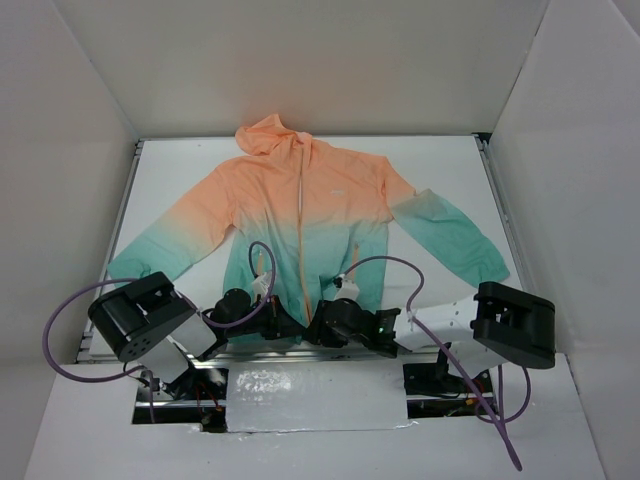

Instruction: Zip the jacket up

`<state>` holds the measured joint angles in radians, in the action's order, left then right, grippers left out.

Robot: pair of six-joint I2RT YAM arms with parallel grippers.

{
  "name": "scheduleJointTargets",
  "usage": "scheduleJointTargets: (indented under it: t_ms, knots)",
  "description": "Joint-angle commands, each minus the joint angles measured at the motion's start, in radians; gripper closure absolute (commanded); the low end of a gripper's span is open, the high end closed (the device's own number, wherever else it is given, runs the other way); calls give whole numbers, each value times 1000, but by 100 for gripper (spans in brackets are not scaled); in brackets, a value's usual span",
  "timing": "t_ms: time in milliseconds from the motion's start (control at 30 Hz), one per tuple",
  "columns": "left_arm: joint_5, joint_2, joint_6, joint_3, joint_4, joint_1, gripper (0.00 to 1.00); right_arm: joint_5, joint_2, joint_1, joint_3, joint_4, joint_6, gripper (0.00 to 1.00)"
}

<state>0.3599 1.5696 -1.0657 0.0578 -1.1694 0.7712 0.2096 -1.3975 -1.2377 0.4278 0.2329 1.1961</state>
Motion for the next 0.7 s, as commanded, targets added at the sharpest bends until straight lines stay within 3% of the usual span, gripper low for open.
scheduleJointTargets:
  t_ms: [0,400,567,667]
  knots:
    - [37,20,4,2,-79,5,100,62,-31,-14,61,-99,-6,55]
    - [47,35,3,7,-98,5,100,188,-89,-48,160,-332,80,65]
    - [48,33,3,7,-98,5,100,223,-100,-54,187,-402,105,72]
    - [45,27,4,5,-95,5,100,234,-103,-55,192,-420,103,82]
